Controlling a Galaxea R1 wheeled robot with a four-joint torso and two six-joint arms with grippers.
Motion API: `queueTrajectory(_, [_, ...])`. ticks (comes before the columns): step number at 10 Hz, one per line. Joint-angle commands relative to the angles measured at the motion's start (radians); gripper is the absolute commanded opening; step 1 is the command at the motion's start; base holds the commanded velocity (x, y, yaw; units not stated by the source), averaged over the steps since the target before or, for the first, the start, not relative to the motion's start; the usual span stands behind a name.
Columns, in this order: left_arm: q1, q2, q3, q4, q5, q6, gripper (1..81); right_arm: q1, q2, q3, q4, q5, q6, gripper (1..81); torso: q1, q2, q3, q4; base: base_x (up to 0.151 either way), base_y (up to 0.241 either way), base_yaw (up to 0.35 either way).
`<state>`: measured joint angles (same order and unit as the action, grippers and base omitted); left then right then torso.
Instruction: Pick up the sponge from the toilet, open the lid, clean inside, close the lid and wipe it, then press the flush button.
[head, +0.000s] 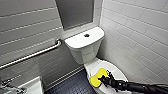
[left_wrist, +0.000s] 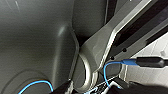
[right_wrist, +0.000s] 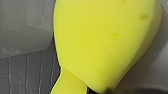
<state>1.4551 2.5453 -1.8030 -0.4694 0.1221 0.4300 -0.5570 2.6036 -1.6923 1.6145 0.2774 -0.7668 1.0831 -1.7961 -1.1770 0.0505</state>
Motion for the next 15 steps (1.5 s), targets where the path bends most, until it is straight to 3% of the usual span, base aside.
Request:
queueTrajectory(1, [0.009,-0.026,0.030,-0.003,0.103,0.007,81.1,0.007,-0.180,0.189,-0.021,-0.001,-0.002,1.0,0.000,0.000,0.000,0.000,0.000,0.000,0.000])
queueTrajectory(7, [0.005,-0.032,0.030,0.001,0.103,0.007,81.1,-0.188,-0.454,0.373,-0.047,0.009,-0.005,1.0,0.000,0.000,0.000,0.000,0.000,0.000,0.000])
queueTrajectory(12, [-0.020,-0.054,0.028,-0.011,0.103,0.007,81.1,-0.382,-0.578,0.373,-0.065,-0.011,-0.002,1.0,0.000,0.000,0.000,0.000,0.000,0.000,0.000])
queueTrajectory(13, [-0.025,-0.059,0.025,-0.011,0.102,0.006,81.1,-0.432,-0.584,0.376,-0.082,-0.017,-0.003,1.0,0.000,0.000,0.000,0.000,0.000,0.000,0.000])
queueTrajectory(15, [-0.029,-0.063,0.024,-0.012,0.083,0.003,81.1,-0.571,-0.569,0.373,-0.215,-0.029,-0.003,1.0,0.000,0.000,0.000,0.000,0.000,0.000,0.000])
